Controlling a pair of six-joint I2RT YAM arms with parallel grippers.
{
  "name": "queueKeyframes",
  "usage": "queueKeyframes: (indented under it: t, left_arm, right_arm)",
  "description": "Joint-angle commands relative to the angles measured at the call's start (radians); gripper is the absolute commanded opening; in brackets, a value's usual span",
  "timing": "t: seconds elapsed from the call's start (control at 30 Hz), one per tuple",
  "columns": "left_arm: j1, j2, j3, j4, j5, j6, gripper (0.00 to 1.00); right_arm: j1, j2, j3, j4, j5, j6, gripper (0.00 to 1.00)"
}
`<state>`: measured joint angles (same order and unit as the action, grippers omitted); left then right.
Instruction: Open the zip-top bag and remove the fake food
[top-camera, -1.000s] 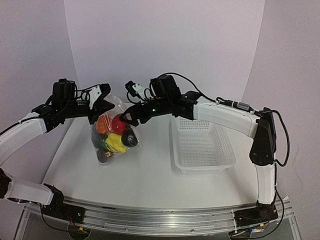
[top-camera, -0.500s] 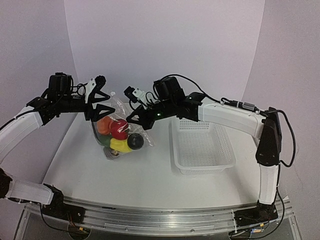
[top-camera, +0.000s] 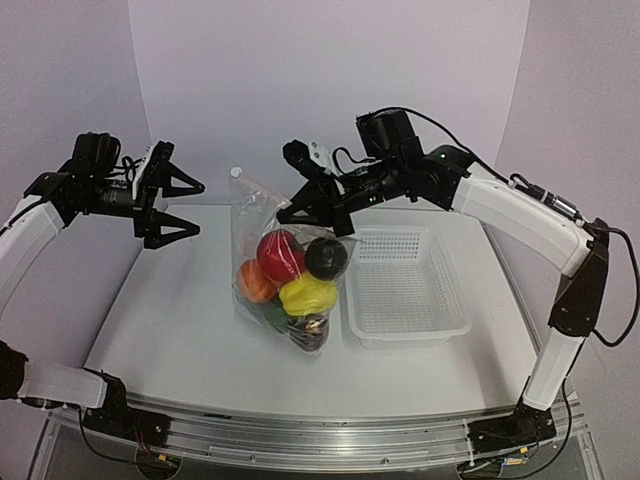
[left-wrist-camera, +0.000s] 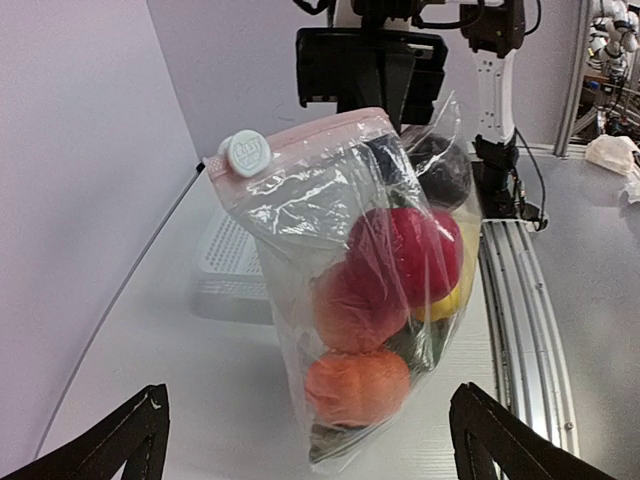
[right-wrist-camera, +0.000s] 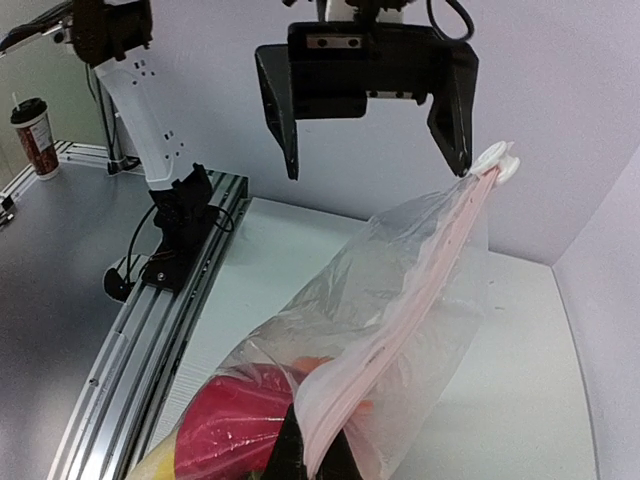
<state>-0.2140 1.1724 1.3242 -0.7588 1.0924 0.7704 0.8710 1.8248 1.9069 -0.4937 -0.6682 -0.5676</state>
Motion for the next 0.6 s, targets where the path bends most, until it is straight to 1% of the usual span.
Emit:
queueKeyframes:
  t: [0.0, 0.1, 0.17, 0.23, 0.37, 0.43, 0.5, 0.57]
  left_arm:
    - [-0.056, 0.009, 0.064, -0.016, 0.096, -0.047, 0.97]
    - [-0.088, 0.015, 0.058, 0.041, 0.099, -0.181, 0.96]
    - [-0.091, 0.013, 0.046, 0.12, 0.095, -0.281, 0.97]
    - [-0.09, 0.017, 0.049, 0.195, 0.087, -0.348, 0.97]
    - [-0.089, 0.058, 0.103, 0.234, 0.114, -0.391, 0.98]
    - [-0.09, 0.079, 0.122, 0.229, 0.175, -0.389, 0.98]
    - [-0.102, 0.088, 0.126, 0.192, 0.234, -0.347, 0.98]
    - [-0.14, 0.095, 0.126, 0.119, 0.221, -0.271, 0.98]
  right_arm:
    - [-0.004, -0.021, 0.089, -0.027, -0.114, -0.108, 0.0]
    - [-0.008, 0.01, 0.141, -0.056, -0.144, -0.129, 0.0]
    - [-0.008, 0.031, 0.16, -0.069, -0.162, -0.135, 0.0]
    - [-0.007, 0.047, 0.172, -0.074, -0.179, -0.139, 0.0]
    - [0.001, 0.057, 0.183, -0.081, -0.198, -0.152, 0.0]
    - [0.008, 0.055, 0.187, -0.085, -0.198, -0.162, 0.0]
    - [0.012, 0.052, 0.191, -0.086, -0.198, -0.168, 0.0]
    - [0.015, 0.05, 0.195, -0.087, -0.195, -0.175, 0.0]
